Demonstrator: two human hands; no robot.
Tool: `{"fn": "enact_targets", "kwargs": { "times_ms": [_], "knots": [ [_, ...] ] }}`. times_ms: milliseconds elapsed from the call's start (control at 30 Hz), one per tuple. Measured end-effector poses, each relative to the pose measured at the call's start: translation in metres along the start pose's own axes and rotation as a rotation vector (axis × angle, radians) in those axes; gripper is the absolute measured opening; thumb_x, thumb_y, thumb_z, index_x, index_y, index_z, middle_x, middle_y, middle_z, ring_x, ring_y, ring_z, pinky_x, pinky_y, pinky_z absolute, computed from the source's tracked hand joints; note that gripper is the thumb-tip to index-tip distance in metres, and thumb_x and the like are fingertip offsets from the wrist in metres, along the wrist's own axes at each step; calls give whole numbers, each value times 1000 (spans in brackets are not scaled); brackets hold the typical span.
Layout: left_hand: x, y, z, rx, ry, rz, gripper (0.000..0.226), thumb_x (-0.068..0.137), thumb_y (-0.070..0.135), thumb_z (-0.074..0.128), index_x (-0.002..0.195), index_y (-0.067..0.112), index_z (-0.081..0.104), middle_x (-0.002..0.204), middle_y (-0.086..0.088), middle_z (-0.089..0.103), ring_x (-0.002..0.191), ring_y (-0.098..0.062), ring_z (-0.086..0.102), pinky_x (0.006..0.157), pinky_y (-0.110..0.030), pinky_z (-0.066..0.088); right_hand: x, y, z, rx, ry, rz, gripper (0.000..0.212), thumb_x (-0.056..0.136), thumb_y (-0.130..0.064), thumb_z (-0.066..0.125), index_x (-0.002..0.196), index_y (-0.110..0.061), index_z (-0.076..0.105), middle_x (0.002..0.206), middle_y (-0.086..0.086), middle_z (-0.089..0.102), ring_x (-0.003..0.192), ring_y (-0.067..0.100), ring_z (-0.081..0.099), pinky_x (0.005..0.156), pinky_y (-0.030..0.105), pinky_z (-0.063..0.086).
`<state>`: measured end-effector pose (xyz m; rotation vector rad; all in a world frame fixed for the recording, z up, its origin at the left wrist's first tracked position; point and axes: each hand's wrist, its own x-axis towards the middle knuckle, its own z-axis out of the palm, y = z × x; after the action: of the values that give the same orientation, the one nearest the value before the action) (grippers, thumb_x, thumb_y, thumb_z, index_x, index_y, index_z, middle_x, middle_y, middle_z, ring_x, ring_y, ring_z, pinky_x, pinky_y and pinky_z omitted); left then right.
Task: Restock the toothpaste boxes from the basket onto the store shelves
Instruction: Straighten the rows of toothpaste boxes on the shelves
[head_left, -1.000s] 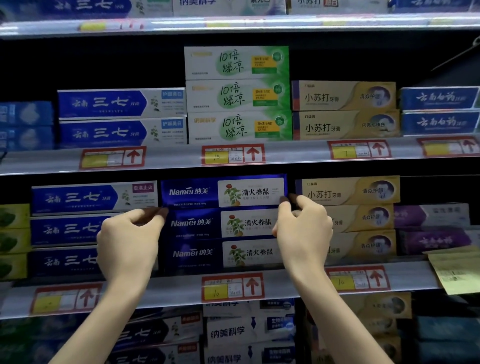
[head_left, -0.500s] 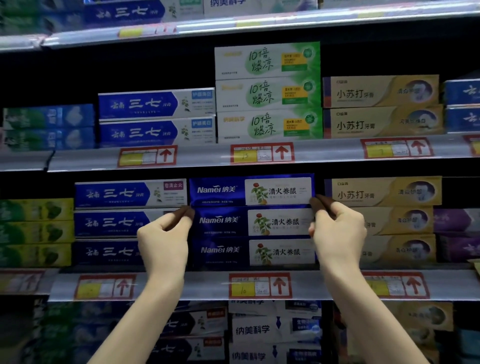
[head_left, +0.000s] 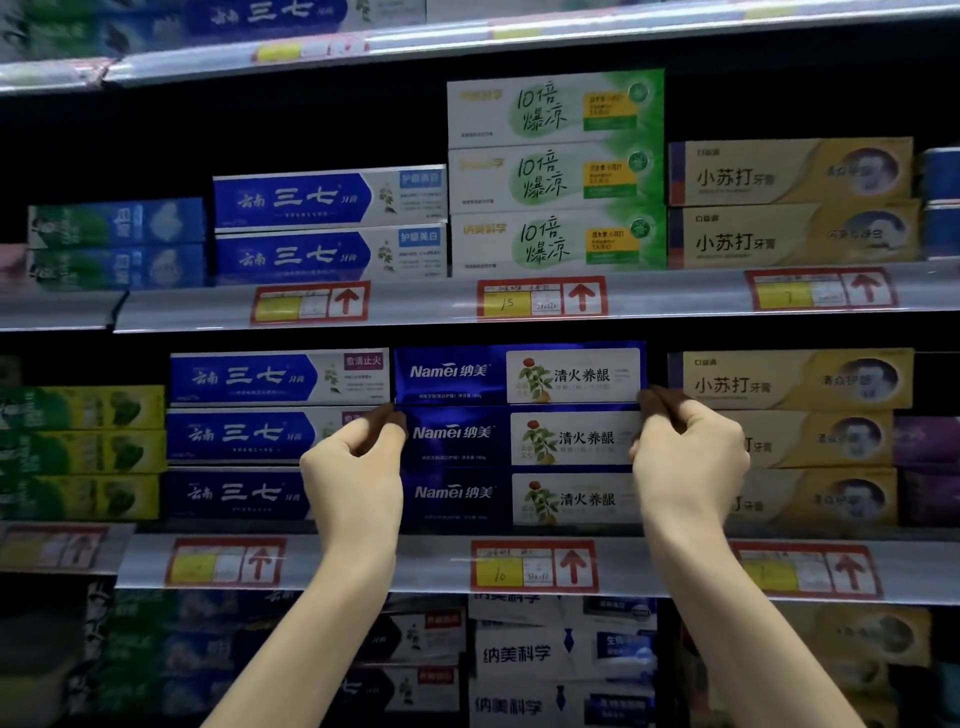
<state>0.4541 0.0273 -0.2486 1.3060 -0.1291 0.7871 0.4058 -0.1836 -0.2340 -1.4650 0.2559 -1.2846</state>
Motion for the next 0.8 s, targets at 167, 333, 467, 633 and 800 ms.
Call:
{"fn": "enact_targets", "kwargs": {
  "times_ms": [167, 333, 467, 633, 800],
  "knots": [
    [4, 2, 0, -10, 28, -13, 10, 95, 21, 73, 91, 24, 82, 81, 0, 79, 83, -18, 71, 82, -56, 62, 0, -2, -2, 10, -29, 0, 27, 105, -19, 58, 81, -22, 70, 68, 4, 69, 61, 20, 59, 55, 25, 40],
    [8, 6, -1, -32, 56, 5, 9, 90, 23, 80, 99, 24, 82, 82, 13, 79, 85, -11, 73, 87, -44, 63, 2, -2, -6, 38, -71, 7, 34, 103, -15, 60, 70, -22, 68, 57, 5, 65, 52, 19, 54, 57, 32, 45],
    [9, 4, -2, -61, 60, 4, 10, 88, 22, 82, 97, 26, 82, 84, 16, 79, 85, -3, 72, 88, -39, 62, -1, -3, -10, 42, -120, -11, 36, 102, -13, 62, 69, -29, 65, 57, 5, 65, 47, 13, 51, 54, 26, 42],
    [13, 3, -2, -71, 66, 8, 13, 87, 20, 83, 99, 23, 82, 79, 18, 77, 71, 9, 69, 79, -30, 60, -2, -2, -12, -4, -97, -34, 30, 101, -14, 62, 74, -23, 72, 54, 0, 65, 42, 5, 52, 45, 19, 42],
    [12, 2, -3, -45, 53, 18, 12, 87, 20, 83, 99, 23, 82, 78, 16, 77, 70, 5, 70, 72, -21, 53, -7, -4, -13, -40, -77, -45, 33, 101, -16, 62, 73, -33, 65, 53, -1, 66, 53, 12, 60, 56, 26, 46]
  ]
}}
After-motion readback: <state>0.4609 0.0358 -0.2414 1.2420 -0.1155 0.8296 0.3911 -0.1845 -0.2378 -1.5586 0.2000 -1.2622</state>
